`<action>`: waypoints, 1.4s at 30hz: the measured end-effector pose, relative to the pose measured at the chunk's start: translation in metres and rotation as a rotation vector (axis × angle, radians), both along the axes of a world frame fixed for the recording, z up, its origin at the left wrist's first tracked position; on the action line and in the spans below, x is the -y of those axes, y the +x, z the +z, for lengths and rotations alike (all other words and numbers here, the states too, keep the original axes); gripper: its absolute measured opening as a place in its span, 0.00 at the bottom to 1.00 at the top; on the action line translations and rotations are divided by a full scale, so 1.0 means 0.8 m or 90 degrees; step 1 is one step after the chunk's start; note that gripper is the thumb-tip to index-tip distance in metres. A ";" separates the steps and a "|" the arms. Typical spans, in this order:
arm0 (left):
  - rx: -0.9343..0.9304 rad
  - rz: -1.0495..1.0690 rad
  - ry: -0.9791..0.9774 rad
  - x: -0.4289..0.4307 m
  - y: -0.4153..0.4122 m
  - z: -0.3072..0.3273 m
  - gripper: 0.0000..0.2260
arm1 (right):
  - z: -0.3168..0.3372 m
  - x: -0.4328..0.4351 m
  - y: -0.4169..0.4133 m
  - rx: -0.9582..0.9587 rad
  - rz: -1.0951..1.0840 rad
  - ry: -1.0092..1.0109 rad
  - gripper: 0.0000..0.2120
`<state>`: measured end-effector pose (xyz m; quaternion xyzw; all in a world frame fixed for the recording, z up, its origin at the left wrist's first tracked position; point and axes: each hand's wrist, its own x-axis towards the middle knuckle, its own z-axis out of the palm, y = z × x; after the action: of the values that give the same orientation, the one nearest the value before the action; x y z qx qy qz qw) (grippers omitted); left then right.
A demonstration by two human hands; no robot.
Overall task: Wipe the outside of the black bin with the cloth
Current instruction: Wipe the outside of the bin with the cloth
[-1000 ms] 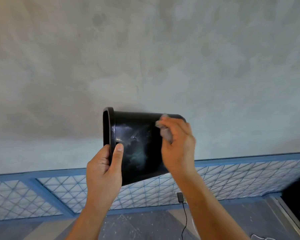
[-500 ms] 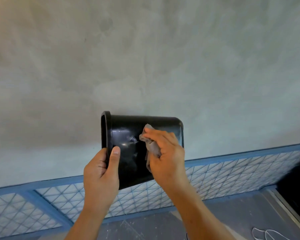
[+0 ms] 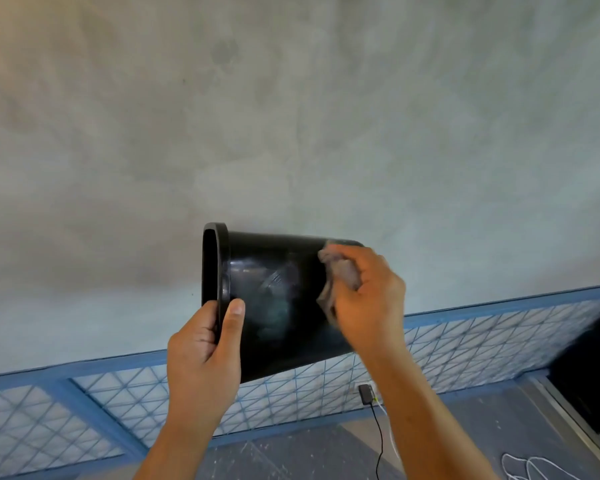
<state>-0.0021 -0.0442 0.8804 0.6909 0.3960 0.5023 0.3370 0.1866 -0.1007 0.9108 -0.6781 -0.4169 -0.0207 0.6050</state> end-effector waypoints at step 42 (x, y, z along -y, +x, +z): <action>0.059 0.042 -0.060 0.035 -0.003 0.010 0.18 | -0.007 0.001 -0.068 0.249 0.096 0.007 0.17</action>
<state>-0.0043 -0.0723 0.8884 0.6369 0.4256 0.5253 0.3704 0.1320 -0.1016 0.9056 -0.6248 -0.5759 -0.1090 0.5159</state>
